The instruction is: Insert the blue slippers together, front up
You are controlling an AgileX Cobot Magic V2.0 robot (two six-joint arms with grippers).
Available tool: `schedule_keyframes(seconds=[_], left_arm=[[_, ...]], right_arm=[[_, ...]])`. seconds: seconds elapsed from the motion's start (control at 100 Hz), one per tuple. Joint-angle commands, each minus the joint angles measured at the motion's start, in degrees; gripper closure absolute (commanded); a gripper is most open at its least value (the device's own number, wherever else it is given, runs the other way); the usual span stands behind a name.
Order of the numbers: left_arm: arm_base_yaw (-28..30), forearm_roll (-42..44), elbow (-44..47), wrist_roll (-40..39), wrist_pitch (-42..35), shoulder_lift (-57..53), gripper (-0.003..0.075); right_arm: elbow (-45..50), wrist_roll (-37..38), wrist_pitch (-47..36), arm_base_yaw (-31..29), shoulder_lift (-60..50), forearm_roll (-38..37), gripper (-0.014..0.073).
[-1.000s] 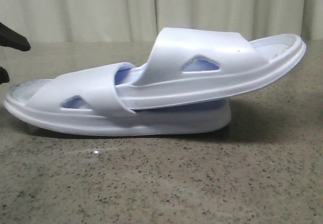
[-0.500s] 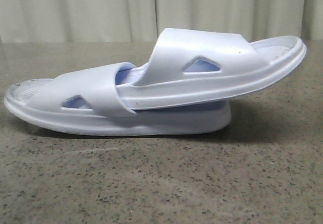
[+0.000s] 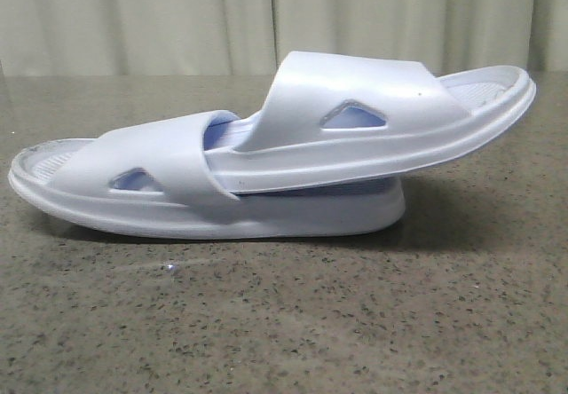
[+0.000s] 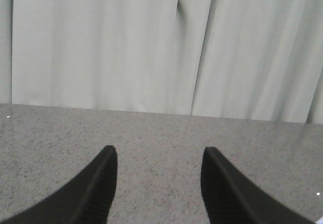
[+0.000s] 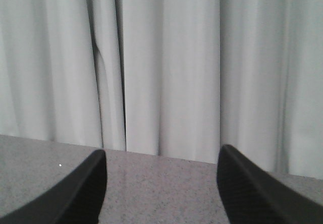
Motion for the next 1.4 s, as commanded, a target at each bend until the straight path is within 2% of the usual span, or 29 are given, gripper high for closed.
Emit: schedule_keyframes(seconds=[0.0,0.29,0.53,0.63,0.86,0.91,1.39], left_arm=[[-0.5,1.5,1.7,0.1,-1.4,-2.8,0.0385],[-0.5,2.4,10.6,0.1,-7.4,-11.4,0.0385],[-0.5,2.4,13.0,0.1,-7.4,-12.9,0.0426],[-0.5,2.4,13.2,0.1,-7.4,-12.9,0.0485],[-0.5,2.4,13.2,0.1,-7.4,-12.9,0.0696],[-0.5,2.2,13.2,0.1,-7.4,-12.9,0.0704],[-0.5,2.0,13.2,0.1,-7.4,-12.9,0.0704]], right_arm=[[1.8,-0.9,-2.2,0.0,-1.8,-2.3,0.0190],[11.4,-0.9,-4.0,0.0,-9.6,-2.3,0.0190],[14.7,-0.9,-9.1,0.0,-11.7,-2.3,0.0208],[14.7,-0.9,-10.3,0.0,-11.7,-2.3,0.0298],[14.7,-0.9,-10.4,0.0,-11.7,-2.3,0.0643],[14.7,-0.9,-10.4,0.0,-11.7,-2.3,0.0696],[14.7,-0.9,-10.4,0.0,-11.7,-2.2,0.0701]])
